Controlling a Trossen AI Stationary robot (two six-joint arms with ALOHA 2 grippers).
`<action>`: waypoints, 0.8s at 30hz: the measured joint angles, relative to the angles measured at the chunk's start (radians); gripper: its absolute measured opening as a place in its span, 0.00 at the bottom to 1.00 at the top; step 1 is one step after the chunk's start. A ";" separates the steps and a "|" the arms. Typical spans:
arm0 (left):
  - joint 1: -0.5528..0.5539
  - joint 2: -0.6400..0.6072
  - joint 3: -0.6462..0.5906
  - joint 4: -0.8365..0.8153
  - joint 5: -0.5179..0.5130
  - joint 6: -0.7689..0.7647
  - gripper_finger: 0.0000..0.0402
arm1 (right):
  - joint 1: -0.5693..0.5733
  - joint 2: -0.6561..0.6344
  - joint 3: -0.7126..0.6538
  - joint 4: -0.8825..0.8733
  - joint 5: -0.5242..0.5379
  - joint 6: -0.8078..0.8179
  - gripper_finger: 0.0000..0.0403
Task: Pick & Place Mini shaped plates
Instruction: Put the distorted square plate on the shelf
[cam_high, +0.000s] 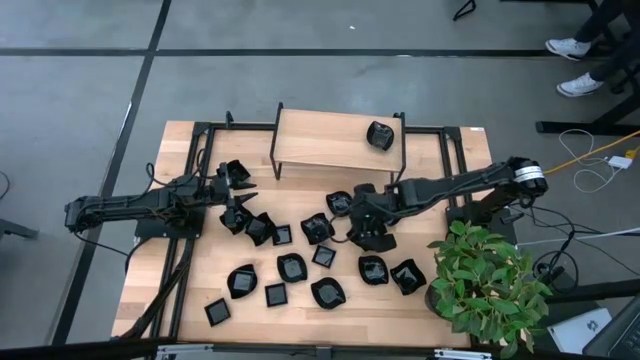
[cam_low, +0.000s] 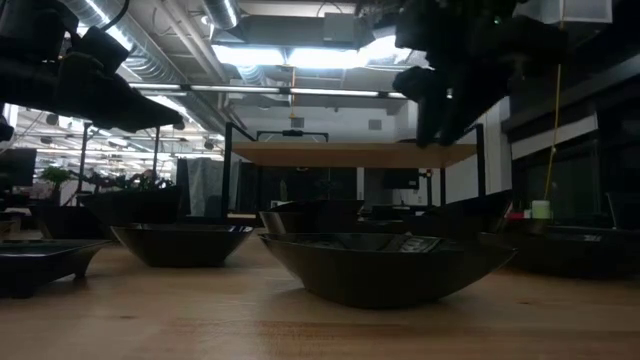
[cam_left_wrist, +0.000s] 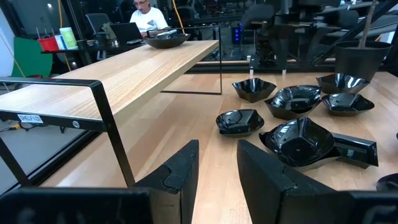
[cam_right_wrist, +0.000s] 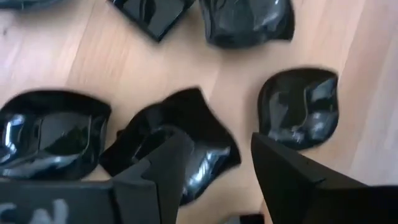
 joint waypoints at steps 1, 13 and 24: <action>0.000 0.000 0.000 0.000 0.000 0.000 0.26 | -0.003 0.000 0.000 -0.026 0.001 0.012 0.45; 0.000 0.000 0.000 0.000 0.000 0.000 0.26 | -0.061 0.000 0.000 -0.278 0.019 0.407 0.45; 0.000 0.000 0.000 0.000 0.000 0.000 0.26 | -0.096 0.000 -0.145 -0.150 0.056 0.596 0.45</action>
